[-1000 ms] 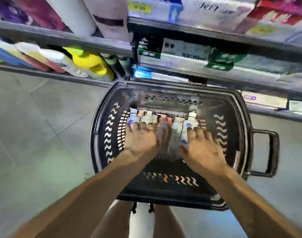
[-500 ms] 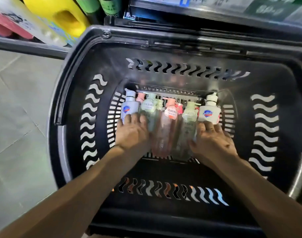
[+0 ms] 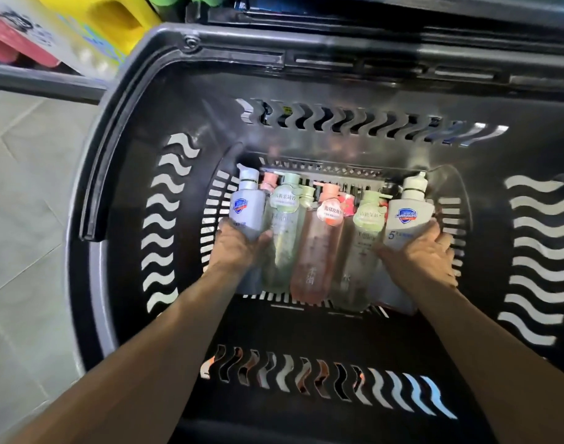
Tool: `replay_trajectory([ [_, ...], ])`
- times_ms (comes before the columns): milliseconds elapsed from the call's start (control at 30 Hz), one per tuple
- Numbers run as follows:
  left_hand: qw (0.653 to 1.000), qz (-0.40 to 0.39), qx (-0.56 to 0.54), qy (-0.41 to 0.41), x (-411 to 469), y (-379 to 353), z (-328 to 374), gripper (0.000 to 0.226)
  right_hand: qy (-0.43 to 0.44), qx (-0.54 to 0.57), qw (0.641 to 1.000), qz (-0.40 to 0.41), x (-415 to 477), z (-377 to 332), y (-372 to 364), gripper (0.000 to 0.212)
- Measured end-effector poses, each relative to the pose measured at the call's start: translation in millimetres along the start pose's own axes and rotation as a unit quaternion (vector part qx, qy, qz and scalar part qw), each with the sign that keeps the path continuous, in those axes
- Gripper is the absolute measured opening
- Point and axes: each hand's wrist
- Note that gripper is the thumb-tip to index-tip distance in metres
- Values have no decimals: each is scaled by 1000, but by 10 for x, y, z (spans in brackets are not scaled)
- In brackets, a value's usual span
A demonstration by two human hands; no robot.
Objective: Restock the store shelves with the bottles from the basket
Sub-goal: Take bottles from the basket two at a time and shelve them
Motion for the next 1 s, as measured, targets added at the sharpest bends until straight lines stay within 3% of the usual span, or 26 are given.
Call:
replay_trajectory([
  [200,998,21,-57,-24,-115,67,-4,68,-38,82,995,-32,-11,-12,116,101],
  [400,985,4,-157,-67,-691,276,21,59,-2,175,983,-52,-565,-35,396,89],
  [567,969,-23,-220,-107,-1545,690,215,60,117,171,977,-50,-1272,-203,943,62],
  [667,958,-9,-230,-170,-2158,1054,306,44,145,203,966,-68,-1782,-413,1424,59],
  [900,908,55,-338,-241,-3470,2120,586,49,252,218,942,-31,-3185,-1018,2712,62],
  [1000,900,97,-332,-265,-4140,2720,695,50,314,257,914,5,-3786,-1217,3201,62],
])
Point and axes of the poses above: each hand's wrist, its own x-axis towards the middle knuckle, its own y-axis out of the back of the hand, z = x × y, and after that the axes turned 8 degrees about x, right-handed
